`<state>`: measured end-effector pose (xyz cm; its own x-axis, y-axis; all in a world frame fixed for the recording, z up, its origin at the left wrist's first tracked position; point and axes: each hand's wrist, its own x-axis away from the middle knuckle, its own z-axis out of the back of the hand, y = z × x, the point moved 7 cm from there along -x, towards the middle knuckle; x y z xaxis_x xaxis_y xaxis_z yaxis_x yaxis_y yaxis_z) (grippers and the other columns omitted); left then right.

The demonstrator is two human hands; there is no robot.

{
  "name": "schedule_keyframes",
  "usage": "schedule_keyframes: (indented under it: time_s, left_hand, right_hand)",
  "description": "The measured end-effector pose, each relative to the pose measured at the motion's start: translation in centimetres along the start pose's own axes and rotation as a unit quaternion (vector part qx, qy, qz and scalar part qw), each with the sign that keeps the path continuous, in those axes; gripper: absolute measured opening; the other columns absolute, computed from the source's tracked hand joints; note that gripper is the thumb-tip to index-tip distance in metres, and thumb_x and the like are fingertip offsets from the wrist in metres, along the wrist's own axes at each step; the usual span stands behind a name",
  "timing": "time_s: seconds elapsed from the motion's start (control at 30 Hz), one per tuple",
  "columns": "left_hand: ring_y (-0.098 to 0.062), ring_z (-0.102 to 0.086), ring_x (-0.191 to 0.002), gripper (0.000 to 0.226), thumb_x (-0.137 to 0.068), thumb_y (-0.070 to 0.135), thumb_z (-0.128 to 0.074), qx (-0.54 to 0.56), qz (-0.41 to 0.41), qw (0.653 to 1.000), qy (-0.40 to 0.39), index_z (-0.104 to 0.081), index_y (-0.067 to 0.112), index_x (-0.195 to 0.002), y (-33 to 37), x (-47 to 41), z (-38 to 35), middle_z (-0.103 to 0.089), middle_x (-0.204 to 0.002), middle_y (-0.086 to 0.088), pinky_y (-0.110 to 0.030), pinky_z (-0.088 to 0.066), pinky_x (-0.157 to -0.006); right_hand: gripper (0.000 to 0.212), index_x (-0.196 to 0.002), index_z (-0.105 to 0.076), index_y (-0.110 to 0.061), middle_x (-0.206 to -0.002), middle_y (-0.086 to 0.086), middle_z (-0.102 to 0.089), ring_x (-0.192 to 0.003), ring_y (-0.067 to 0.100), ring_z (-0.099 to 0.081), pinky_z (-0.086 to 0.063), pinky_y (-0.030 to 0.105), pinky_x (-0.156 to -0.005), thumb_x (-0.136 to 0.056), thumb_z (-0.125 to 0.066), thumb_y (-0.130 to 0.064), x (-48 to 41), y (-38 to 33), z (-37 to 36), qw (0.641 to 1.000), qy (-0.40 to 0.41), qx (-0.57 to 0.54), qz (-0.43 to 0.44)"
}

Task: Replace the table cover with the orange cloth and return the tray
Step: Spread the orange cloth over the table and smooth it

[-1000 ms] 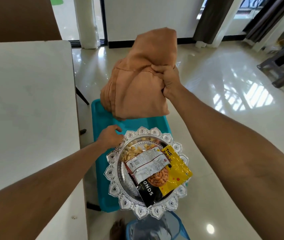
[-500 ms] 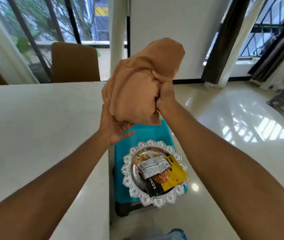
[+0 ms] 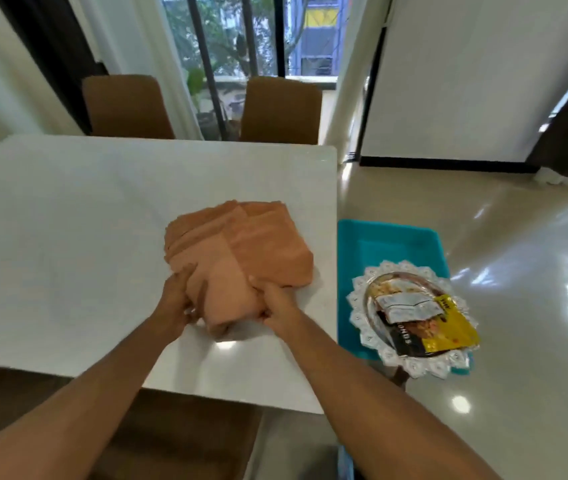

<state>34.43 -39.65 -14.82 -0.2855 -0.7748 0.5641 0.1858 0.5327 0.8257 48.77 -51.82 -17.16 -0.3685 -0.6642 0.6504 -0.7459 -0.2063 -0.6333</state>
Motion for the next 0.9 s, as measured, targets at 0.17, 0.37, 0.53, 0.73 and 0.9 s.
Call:
schedule_keyframes:
  time_s: [0.17, 0.37, 0.53, 0.73, 0.9]
  left_hand:
    - [-0.030, -0.047, -0.128, 0.117, -0.062, 0.057, -0.085, -0.115, -0.061, 0.991, 0.012, -0.020, 0.028, -0.154, 0.7, -2.8, 4.3, -0.040, -0.151, -0.001, -0.052, -0.047, -0.099]
    - [-0.031, -0.045, -0.135, 0.121, -0.059, 0.054, -0.082, -0.223, -0.141, 0.964, -0.009, -0.017, 0.023, -0.156, 2.3, -5.7, 8.1, -0.039, -0.154, -0.007, -0.049, -0.041, -0.110]
    - [-0.034, -0.052, -0.126, 0.078, -0.085, 0.044, -0.062, -0.306, -0.238, 0.922, 0.015, -0.030, 0.017, -0.151, 6.1, -7.7, 12.8, -0.049, -0.144, -0.013, -0.047, -0.046, -0.104]
    - [-0.035, -0.040, -0.137, 0.091, -0.072, 0.065, -0.049, -0.463, -0.326, 0.819, -0.093, -0.036, 0.022, -0.151, 7.2, -6.8, 15.4, -0.034, -0.156, -0.015, -0.047, -0.039, -0.109]
    - [-0.031, -0.024, -0.147, 0.107, -0.072, 0.062, -0.074, -0.537, -0.349, 0.751, -0.161, -0.017, 0.030, -0.156, 5.4, -5.0, 12.8, -0.014, -0.164, -0.008, -0.047, -0.035, -0.112]
  right_hand:
    - [0.046, -0.111, -0.064, -0.014, -0.101, 0.005, -0.071, -0.078, 0.019, -0.067, -0.051, 0.023, -0.047, -0.076, -0.089, -0.030, 0.6, 4.7, -2.7, 0.991, 0.074, 0.093, 0.058]
    - [0.038, -0.101, -0.067, -0.019, -0.099, 0.008, -0.073, -0.068, 0.016, -0.063, -0.047, 0.021, -0.043, -0.074, -0.090, -0.033, 0.0, 7.5, -8.1, 0.979, 0.158, 0.086, 0.093]
    - [0.043, -0.106, -0.067, -0.009, -0.095, 0.014, -0.071, -0.054, 0.010, -0.064, -0.050, 0.025, -0.054, -0.086, -0.076, -0.046, -0.8, 9.8, -14.9, 0.982, 0.067, 0.177, -0.006]
    - [0.061, -0.134, -0.057, -0.017, -0.125, 0.011, -0.067, -0.112, 0.028, -0.065, -0.055, 0.045, -0.096, -0.082, -0.079, -0.041, -0.3, 9.0, -13.4, 0.975, 0.128, -0.160, 0.090]
    - [0.054, -0.126, -0.070, -0.031, -0.125, 0.000, -0.071, -0.118, 0.025, -0.064, -0.056, 0.042, -0.095, -0.074, -0.085, -0.030, 0.8, 4.8, -11.0, 0.948, 0.197, -0.166, 0.188]
